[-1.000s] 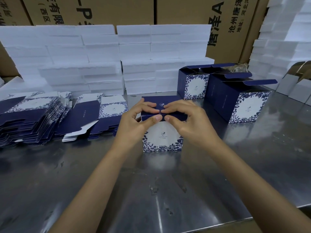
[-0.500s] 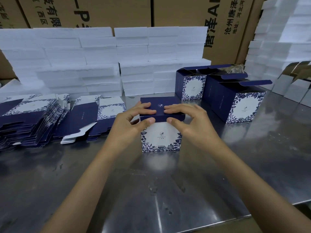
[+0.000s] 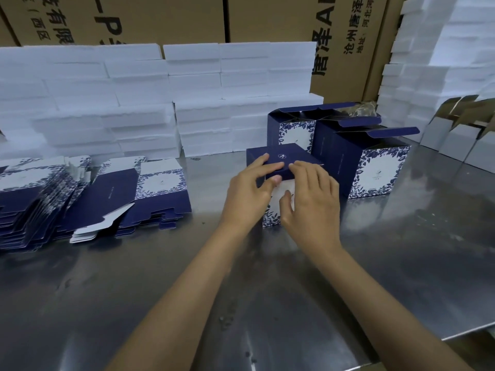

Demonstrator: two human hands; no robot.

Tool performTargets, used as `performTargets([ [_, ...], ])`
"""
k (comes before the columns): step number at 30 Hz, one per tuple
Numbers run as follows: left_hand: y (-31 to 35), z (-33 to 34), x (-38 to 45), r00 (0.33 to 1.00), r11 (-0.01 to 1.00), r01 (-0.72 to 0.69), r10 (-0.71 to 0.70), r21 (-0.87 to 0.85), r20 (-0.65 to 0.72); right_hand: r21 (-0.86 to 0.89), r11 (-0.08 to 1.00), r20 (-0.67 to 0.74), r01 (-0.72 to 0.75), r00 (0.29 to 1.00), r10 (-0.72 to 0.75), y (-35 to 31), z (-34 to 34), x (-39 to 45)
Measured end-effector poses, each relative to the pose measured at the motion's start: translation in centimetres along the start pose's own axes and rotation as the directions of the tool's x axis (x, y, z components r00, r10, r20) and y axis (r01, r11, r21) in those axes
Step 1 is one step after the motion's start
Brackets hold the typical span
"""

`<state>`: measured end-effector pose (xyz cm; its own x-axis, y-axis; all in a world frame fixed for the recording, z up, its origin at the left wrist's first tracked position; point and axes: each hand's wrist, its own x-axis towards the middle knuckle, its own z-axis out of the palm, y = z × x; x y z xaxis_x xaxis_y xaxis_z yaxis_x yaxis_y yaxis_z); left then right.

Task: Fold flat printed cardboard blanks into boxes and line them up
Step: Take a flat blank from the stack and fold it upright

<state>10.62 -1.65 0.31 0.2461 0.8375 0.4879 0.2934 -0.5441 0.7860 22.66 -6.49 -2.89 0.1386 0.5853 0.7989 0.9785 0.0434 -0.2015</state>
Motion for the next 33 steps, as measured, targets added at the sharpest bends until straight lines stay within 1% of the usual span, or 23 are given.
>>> performTargets([
  [4, -0.8, 3.0, 3.6, 0.999, 1.000, -0.019, 0.018, 0.022, 0.041, -0.080, 0.996, 0.061, -0.028, 0.998, 0.033, 3.2, 2.4, 1.7],
  [7, -1.7, 4.7, 6.6, 0.998, 1.000, -0.013, 0.012, 0.018, 0.059, -0.109, 0.994, 0.092, -0.032, 0.995, 0.042, 5.1, 4.7, 3.2],
  [13, -3.4, 7.2, 11.1, 0.998, 1.000, 0.002, -0.001, -0.011, 0.067, -0.135, 0.989, 0.112, -0.065, 0.990, 0.080, 7.8, 8.9, 5.2],
  [18, -4.3, 8.8, 13.8, 0.999, 1.000, -0.001, 0.002, -0.028, 0.052, -0.163, 0.980, 0.147, -0.112, 0.980, 0.137, 9.0, 11.0, 6.5],
  [24, -4.8, 10.0, 14.9, 0.999, 0.998, -0.006, 0.008, -0.058, 0.044, -0.169, 0.974, 0.198, -0.148, 0.964, 0.181, 9.5, 11.7, 6.8],
  [29, -4.8, 8.9, 14.3, 0.988, 0.999, -0.041, 0.046, -0.034, 0.150, -0.175, 0.973, 0.214, -0.149, 0.959, 0.186, 9.1, 11.4, 6.6],
  [31, -5.1, 8.0, 13.2, 0.987, 0.996, -0.072, 0.078, -0.049, 0.138, -0.196, 0.971, 0.204, -0.141, 0.962, 0.181, 8.8, 11.0, 6.5],
  [33, -5.6, 6.9, 11.7, 0.996, 0.993, -0.021, 0.031, -0.116, 0.083, -0.210, 0.971, 0.191, -0.113, 0.970, 0.154, 8.2, 10.2, 6.3],
])
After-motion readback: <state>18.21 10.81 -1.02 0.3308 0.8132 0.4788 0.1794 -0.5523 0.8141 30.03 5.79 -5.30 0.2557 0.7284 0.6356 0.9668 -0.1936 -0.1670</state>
